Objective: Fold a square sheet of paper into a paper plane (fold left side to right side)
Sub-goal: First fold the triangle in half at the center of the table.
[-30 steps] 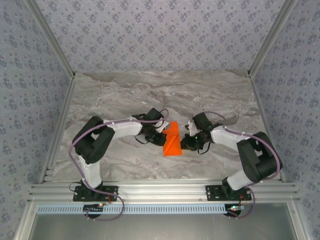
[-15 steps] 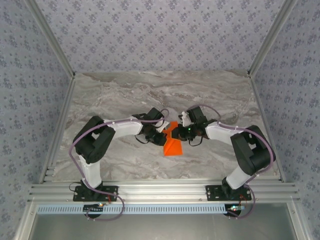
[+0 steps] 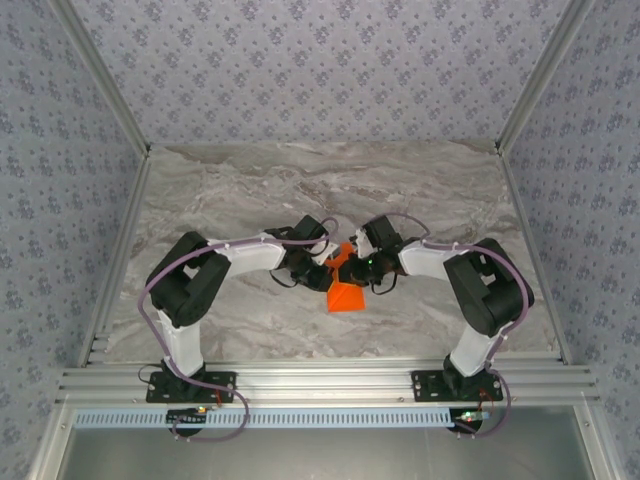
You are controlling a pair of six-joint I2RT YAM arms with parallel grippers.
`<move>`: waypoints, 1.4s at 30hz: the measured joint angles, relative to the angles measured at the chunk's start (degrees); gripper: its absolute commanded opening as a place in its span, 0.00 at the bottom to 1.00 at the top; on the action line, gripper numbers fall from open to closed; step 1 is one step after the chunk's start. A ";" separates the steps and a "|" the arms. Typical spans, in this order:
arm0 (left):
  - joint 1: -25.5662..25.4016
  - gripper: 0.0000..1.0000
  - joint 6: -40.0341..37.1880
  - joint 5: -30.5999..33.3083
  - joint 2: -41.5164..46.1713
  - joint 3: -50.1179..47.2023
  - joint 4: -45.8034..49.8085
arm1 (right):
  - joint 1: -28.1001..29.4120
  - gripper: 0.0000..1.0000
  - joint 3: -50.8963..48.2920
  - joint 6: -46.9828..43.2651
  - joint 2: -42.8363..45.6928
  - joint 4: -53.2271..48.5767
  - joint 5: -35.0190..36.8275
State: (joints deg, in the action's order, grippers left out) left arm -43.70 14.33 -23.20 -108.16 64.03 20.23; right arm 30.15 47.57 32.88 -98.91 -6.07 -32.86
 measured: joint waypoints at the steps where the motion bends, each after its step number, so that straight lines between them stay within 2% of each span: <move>1: -0.02 0.03 0.00 0.00 -0.02 0.00 0.00 | 0.00 0.13 0.02 -0.42 0.00 -0.42 0.39; 14: -0.02 0.04 -0.39 0.00 -0.33 0.55 0.63 | 0.35 0.13 0.28 -3.67 -0.11 -3.58 3.67; 25: -0.13 0.23 0.68 1.42 1.64 0.68 1.88 | 0.37 0.13 0.28 -3.80 -0.31 -3.58 3.76; 33: -1.01 0.23 4.17 -0.72 9.81 -1.18 -0.42 | 0.37 0.13 0.37 -3.80 -0.37 -3.63 3.74; 42: -5.86 0.22 10.25 -5.42 9.01 -6.10 -6.05 | 0.37 0.13 0.37 -3.80 -0.42 -3.63 3.58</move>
State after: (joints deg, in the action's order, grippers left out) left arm -49.56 24.58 -28.62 -99.15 57.93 14.17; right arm 30.52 47.94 29.08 -99.33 -9.69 -29.28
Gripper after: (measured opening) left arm 0.221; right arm 0.125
